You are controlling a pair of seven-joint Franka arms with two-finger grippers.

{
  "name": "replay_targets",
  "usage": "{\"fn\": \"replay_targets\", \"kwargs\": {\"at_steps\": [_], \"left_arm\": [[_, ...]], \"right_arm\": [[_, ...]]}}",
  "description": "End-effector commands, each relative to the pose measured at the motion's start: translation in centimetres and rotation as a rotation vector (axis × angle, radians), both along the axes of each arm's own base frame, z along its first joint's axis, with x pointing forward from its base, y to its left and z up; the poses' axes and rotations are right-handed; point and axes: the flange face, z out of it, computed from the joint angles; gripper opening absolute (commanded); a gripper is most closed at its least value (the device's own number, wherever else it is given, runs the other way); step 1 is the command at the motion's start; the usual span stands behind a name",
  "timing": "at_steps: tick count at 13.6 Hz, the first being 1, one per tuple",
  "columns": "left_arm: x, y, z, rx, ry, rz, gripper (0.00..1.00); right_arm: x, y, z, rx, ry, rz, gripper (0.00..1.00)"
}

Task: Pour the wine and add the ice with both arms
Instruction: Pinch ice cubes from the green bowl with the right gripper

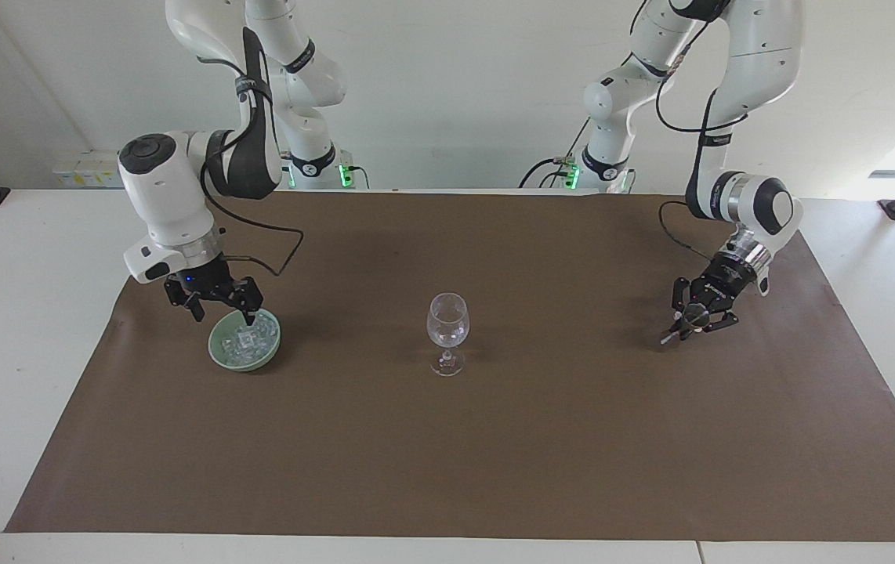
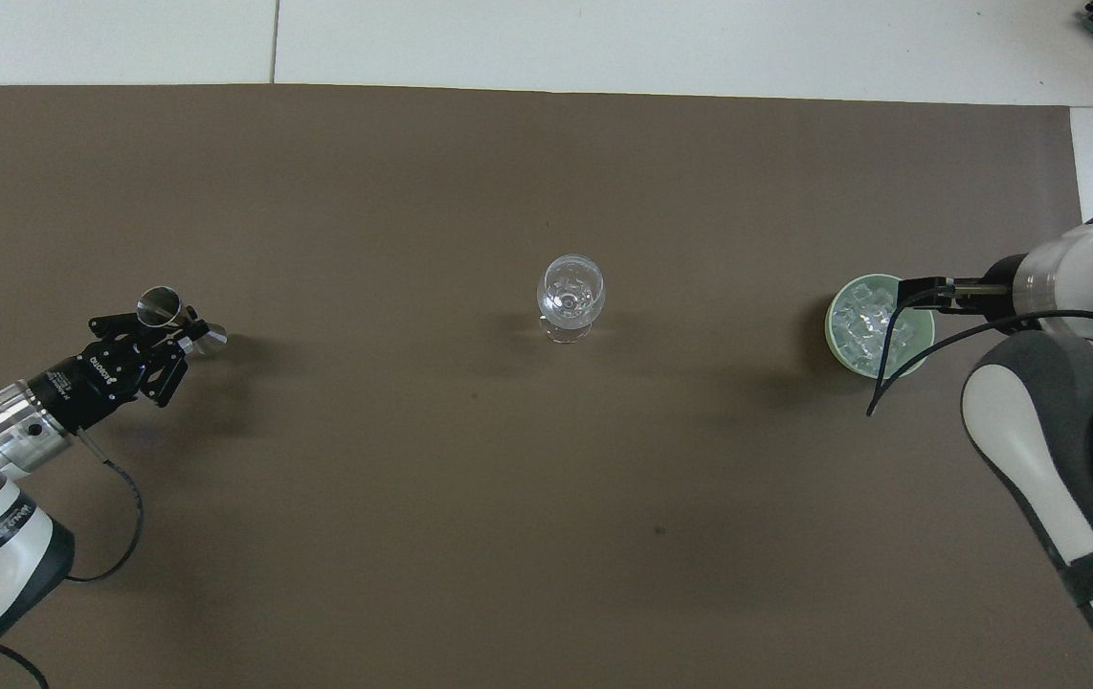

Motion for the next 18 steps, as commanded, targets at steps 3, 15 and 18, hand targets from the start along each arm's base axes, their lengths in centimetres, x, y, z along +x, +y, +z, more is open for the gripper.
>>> {"fn": "replay_targets", "kwargs": {"at_steps": [3, 15, 18], "left_arm": [[0.6, -0.6, -0.8, -0.014, -0.031, 0.003, 0.0], [0.0, -1.5, -1.9, 0.006, -0.033, 0.003, 0.08], [-0.3, -1.4, -2.2, 0.016, -0.035, 0.001, 0.09]], "right_arm": [[-0.1, -1.6, -3.1, -0.015, 0.026, 0.051, 1.0], [-2.3, 0.8, -5.7, -0.012, 0.083, 0.112, 0.59], [-2.1, 0.5, -5.5, -0.014, 0.064, 0.109, 0.13]]}}
